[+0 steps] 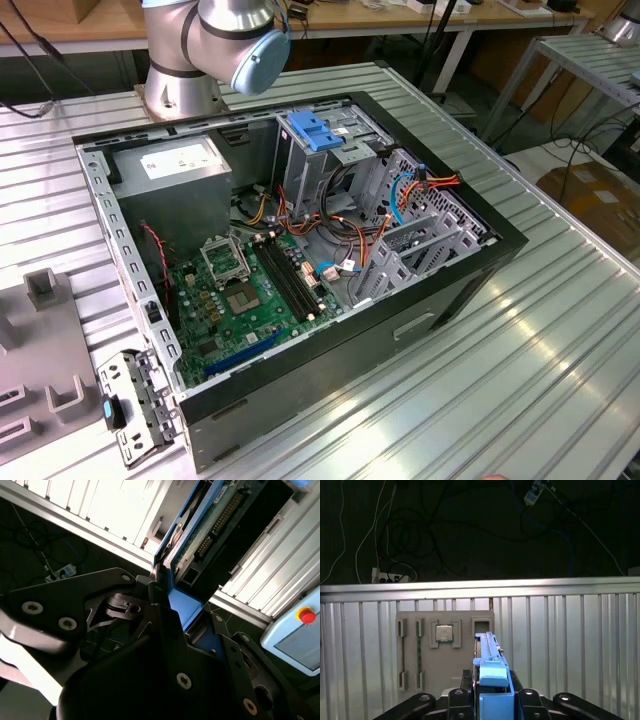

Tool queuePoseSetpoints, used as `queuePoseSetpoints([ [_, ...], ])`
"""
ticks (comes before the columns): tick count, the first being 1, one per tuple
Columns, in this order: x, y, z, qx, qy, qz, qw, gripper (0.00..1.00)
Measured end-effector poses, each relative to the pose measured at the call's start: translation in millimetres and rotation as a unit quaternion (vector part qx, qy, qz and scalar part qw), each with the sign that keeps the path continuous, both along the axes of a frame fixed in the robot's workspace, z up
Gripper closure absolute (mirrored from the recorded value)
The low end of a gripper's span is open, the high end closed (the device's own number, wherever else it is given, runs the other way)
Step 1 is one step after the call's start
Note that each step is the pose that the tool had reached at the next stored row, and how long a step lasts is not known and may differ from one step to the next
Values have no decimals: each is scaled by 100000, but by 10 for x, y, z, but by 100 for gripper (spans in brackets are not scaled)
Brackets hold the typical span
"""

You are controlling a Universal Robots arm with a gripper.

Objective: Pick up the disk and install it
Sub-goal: 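Pick up the disk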

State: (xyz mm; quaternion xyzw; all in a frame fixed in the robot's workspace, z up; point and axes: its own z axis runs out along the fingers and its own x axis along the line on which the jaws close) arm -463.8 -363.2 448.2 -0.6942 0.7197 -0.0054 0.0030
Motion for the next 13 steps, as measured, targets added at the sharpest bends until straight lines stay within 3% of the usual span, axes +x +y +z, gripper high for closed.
queuePoseSetpoints([
  [7,0,0,93,-1,87,-2,100000,63],
  [13,0,0,237,1,212,-3,100000,63],
])
